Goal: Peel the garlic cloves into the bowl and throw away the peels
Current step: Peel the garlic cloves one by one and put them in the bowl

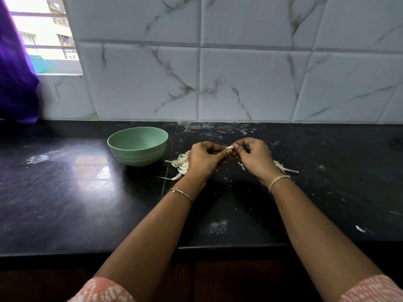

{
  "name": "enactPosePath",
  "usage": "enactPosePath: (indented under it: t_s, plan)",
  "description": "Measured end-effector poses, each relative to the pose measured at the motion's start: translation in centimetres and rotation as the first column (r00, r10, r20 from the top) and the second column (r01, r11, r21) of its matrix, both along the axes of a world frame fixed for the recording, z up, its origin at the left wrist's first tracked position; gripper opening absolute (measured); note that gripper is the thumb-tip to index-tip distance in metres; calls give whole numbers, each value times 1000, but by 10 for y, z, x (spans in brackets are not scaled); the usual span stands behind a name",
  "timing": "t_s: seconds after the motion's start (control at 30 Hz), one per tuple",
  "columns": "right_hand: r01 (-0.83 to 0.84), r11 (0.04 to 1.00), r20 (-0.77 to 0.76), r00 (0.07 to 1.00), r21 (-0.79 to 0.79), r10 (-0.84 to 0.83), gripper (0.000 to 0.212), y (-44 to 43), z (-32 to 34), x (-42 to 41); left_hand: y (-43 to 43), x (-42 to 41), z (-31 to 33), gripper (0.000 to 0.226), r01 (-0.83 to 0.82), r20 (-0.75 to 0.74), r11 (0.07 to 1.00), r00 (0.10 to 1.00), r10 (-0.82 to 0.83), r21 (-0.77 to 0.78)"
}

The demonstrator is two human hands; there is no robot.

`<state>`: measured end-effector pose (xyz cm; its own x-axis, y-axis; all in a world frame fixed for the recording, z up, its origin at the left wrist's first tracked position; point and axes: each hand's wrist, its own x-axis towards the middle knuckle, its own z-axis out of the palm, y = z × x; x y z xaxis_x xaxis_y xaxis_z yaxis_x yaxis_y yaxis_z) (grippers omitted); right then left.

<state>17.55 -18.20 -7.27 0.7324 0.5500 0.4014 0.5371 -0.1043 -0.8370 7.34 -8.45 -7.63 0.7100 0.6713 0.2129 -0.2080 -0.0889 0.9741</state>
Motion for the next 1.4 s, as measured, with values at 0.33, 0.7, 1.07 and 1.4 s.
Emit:
enactPosePath:
  t_s: [0.33,0.7,1.07,1.4]
  plan:
    - [33,999,55,998,-20,-32,12,1,2,-2,5,0,1,10,43,5,999,999,-43,-32]
    - [-17,1000,128,992,-26,20,14,-4,4,-1,5,-2,4,7,0,34,993,999,4,-117]
    - [208,976,282,942,-59,-184,6,1,4,-10,-2,-2,6,15,9,2,995,1000,-9,-103]
    - [141,990,0,990,14,-141,6,5,2,-7,0,-2,7,4,121,76,970,991,-107,-213]
